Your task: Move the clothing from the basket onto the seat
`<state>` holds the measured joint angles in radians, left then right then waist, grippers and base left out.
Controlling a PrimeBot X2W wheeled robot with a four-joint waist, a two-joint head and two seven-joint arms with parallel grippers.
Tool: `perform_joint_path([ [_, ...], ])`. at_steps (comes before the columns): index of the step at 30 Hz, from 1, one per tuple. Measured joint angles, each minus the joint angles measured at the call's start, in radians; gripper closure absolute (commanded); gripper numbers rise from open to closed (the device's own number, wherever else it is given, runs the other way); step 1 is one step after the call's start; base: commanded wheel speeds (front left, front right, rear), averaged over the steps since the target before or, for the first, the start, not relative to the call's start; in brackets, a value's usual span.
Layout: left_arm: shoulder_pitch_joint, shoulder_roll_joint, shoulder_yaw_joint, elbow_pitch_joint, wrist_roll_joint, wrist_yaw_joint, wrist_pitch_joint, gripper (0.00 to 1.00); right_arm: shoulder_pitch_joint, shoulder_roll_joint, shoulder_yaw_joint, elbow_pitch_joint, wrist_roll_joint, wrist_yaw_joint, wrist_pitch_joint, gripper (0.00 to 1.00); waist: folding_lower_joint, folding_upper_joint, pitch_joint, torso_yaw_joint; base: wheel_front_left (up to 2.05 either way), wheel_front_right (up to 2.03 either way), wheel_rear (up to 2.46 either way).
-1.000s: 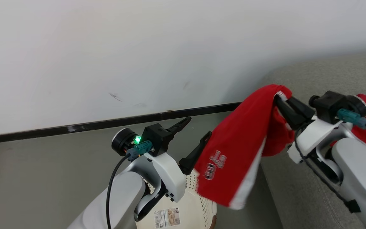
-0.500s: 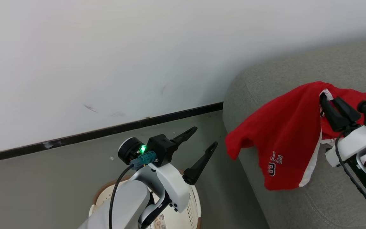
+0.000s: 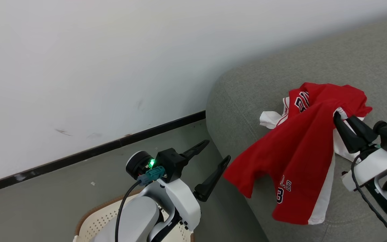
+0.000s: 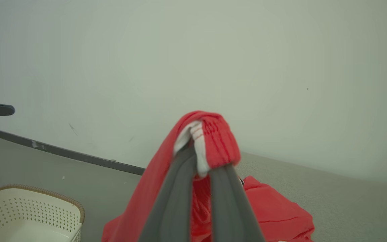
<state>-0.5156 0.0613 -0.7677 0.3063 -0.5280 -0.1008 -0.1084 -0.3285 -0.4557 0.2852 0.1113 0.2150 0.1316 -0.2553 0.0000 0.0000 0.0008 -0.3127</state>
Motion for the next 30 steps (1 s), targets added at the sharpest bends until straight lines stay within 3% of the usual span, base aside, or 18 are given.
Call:
perform_joint_path([
  [9,0.037,0.010,0.011,0.003,-0.001,0.020,-0.008,0.00,-0.032,0.003,0.094,0.018,0.044,0.000,0.000,1.00,0.0000,0.0000,0.006,-0.066,0.00,0.00,0.00],
  [17,0.037,0.036,0.037,-0.026,0.002,0.056,-0.007,0.00,-0.272,0.020,0.106,0.059,0.110,0.000,0.000,1.00,0.0000,0.0000,0.044,-0.093,0.00,0.00,0.00],
  [25,0.035,0.058,0.043,-0.072,0.022,0.082,0.012,0.00,-0.491,0.007,-0.002,0.160,0.146,0.000,0.019,1.00,0.0000,0.0000,0.097,-0.091,0.00,0.00,0.00],
  [30,0.032,0.074,0.044,-0.105,0.030,0.092,0.029,0.00,-0.577,-0.049,-0.087,0.254,0.146,0.000,0.031,1.00,-0.0001,0.0000,0.129,-0.081,0.00,0.00,0.00],
])
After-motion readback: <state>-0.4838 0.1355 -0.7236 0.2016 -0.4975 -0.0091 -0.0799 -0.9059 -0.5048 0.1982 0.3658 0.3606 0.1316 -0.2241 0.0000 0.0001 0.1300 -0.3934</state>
